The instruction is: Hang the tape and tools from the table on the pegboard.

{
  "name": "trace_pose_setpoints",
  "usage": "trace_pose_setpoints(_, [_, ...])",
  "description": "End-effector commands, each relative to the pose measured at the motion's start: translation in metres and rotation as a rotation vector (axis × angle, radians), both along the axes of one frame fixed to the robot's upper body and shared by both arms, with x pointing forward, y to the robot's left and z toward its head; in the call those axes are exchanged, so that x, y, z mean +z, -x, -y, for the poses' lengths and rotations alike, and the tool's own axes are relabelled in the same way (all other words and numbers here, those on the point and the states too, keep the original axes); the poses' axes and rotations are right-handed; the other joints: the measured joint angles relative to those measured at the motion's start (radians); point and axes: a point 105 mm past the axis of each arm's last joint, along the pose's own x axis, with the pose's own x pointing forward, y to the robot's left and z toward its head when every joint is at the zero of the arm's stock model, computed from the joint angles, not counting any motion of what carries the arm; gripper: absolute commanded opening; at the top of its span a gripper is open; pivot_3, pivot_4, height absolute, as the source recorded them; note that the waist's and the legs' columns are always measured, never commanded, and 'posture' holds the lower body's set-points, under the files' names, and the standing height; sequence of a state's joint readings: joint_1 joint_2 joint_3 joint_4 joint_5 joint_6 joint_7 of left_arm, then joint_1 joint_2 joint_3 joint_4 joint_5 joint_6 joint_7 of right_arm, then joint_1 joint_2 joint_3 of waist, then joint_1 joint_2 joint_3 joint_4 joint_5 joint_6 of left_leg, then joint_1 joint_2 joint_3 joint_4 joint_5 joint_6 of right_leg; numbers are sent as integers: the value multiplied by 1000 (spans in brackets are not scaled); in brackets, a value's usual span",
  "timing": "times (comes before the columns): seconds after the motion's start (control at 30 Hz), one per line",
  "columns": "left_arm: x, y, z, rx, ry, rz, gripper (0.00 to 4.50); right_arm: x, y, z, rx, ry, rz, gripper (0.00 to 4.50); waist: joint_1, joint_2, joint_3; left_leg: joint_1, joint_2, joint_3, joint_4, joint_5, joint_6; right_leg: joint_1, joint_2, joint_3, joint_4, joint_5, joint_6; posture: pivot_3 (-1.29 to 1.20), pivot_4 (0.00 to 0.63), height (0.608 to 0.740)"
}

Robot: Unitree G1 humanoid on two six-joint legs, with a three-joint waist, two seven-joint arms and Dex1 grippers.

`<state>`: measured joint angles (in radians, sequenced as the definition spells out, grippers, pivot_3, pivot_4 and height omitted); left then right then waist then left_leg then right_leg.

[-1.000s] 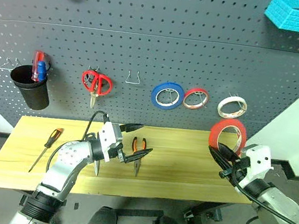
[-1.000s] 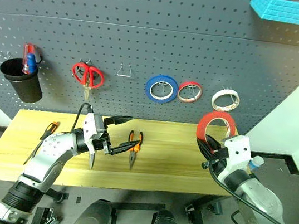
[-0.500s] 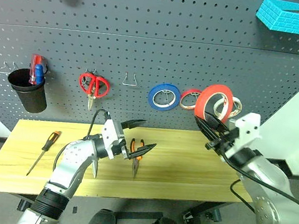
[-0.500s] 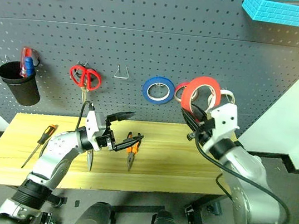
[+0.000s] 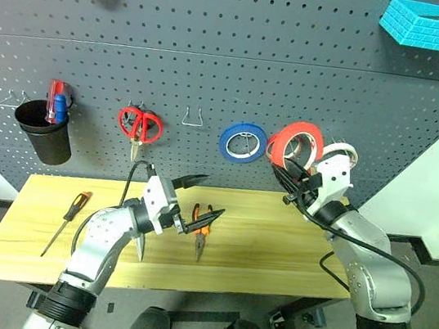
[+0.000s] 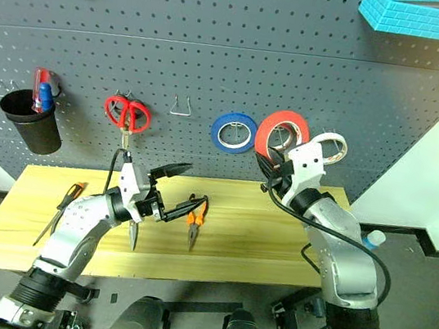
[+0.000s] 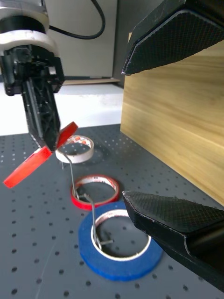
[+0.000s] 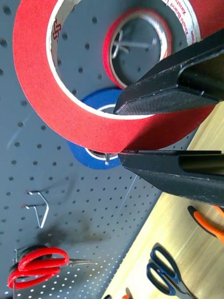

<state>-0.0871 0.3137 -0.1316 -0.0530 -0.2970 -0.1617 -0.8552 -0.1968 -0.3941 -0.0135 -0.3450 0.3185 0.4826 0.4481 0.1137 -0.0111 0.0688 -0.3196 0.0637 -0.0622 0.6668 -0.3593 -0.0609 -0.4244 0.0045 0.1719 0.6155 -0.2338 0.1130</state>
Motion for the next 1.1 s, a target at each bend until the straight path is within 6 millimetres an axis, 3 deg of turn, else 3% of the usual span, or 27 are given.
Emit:
trace_pose_setpoints(0.03, [14, 1, -4, 12, 19, 47, 4142, 8, -9, -1, -7, 8, 49, 679, 9, 0, 0, 0, 0, 0, 0, 0, 0, 0, 0, 0, 0, 0, 0, 300, 0, 720])
trace_pose_setpoints(0.5, [16, 2, -6, 15, 0, 51, 4142, -3, -23, 8, -79, 54, 31, 679, 37, 3, -3, 1, 0, 0, 0, 0, 0, -1, 0, 0, 0, 0, 0, 315, 0, 720])
trace_pose_setpoints(0.77, [19, 2, -7, 20, -3, 64, 4142, -27, -45, 16, -183, 142, -13, 679, 37, 3, -4, 1, 0, 0, 0, 0, 0, -1, 0, 0, 0, 0, 0, 331, 0, 720])
trace_pose_setpoints(1.1, [22, 3, -9, 42, -10, 74, 4142, -32, -65, 12, -186, 154, -9, 679, 39, 3, -4, 1, 0, 0, 0, 0, 0, -1, 0, 0, 0, 0, 0, 362, 0, 720])
